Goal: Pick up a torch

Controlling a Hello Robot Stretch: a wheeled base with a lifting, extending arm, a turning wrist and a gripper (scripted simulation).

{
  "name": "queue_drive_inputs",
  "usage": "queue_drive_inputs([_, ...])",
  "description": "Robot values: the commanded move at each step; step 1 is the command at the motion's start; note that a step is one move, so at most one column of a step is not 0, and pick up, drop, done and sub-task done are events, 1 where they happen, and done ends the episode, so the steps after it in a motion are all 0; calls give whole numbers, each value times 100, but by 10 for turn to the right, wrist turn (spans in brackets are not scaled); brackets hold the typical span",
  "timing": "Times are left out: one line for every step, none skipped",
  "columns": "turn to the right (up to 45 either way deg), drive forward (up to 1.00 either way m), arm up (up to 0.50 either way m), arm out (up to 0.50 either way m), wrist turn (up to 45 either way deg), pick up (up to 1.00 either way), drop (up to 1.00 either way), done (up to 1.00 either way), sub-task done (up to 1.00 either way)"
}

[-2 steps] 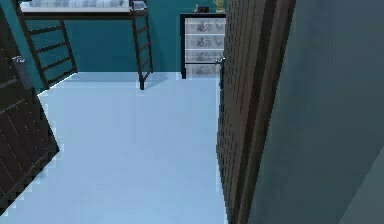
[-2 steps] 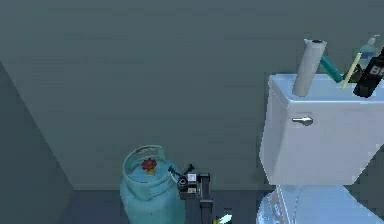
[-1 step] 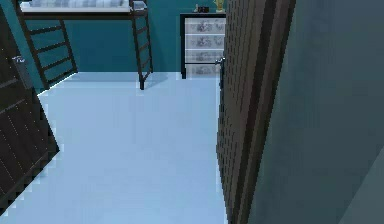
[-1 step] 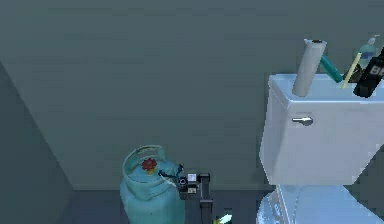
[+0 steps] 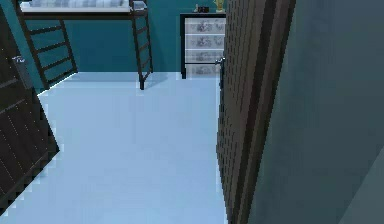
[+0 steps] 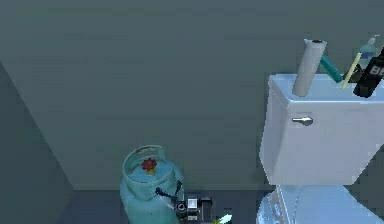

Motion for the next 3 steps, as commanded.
queue_drive_inputs([0, 0, -50, 0, 0, 0, 0, 0, 0])
queue_drive_inputs([0, 0, -8, 0, 0, 0, 0, 0, 0])
queue_drive_inputs([0, 0, 0, 0, 0, 100, 0, 0, 0])
